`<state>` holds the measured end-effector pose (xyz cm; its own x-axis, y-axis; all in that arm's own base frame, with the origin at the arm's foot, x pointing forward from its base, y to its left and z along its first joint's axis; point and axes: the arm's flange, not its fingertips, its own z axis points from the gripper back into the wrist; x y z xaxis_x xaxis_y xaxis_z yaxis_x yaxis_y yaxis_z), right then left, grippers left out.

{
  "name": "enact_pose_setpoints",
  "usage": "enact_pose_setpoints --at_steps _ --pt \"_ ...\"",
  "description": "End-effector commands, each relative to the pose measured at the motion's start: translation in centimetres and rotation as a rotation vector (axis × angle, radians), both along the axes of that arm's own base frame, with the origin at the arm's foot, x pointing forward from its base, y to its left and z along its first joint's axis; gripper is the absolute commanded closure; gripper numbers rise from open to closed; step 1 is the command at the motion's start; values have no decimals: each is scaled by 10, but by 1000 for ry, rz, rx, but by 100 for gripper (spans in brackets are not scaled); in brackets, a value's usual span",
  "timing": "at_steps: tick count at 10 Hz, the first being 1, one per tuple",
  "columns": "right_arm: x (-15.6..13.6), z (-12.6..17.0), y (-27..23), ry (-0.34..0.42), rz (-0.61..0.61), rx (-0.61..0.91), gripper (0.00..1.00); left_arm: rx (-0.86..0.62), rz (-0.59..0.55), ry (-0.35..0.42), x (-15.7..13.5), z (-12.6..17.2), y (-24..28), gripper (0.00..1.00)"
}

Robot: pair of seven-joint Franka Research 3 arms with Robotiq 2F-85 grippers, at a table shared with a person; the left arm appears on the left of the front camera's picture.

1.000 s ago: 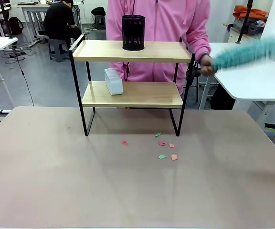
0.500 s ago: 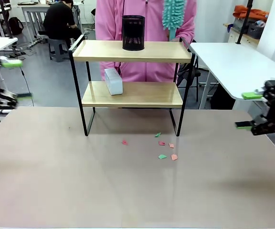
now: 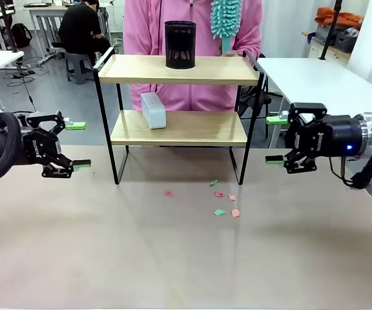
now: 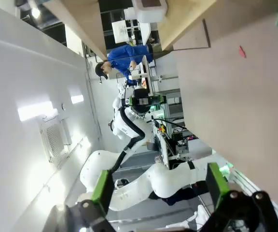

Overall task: Clean the shelf.
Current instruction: Hand the Duster back to the human.

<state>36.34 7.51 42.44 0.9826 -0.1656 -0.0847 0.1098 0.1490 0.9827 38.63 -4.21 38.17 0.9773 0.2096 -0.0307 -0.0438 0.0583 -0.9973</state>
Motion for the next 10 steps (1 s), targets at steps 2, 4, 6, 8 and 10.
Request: enact_pose_setpoints --at_steps 2,4,6,8,10 --pt "-11 15 -13 -40 44 -37 0 -11 -30 -18 -7 17 4 0" --pt "-11 15 -13 -40 44 -37 0 -11 -30 -18 -7 17 4 0" --pt "-11 15 -13 -40 44 -37 0 -11 -30 -18 -7 17 4 0" --pt "-11 15 -13 -40 44 -37 0 -11 -30 -18 -7 17 4 0" --pt "-11 15 -13 -40 44 -37 0 -11 -30 -18 -7 17 4 0"
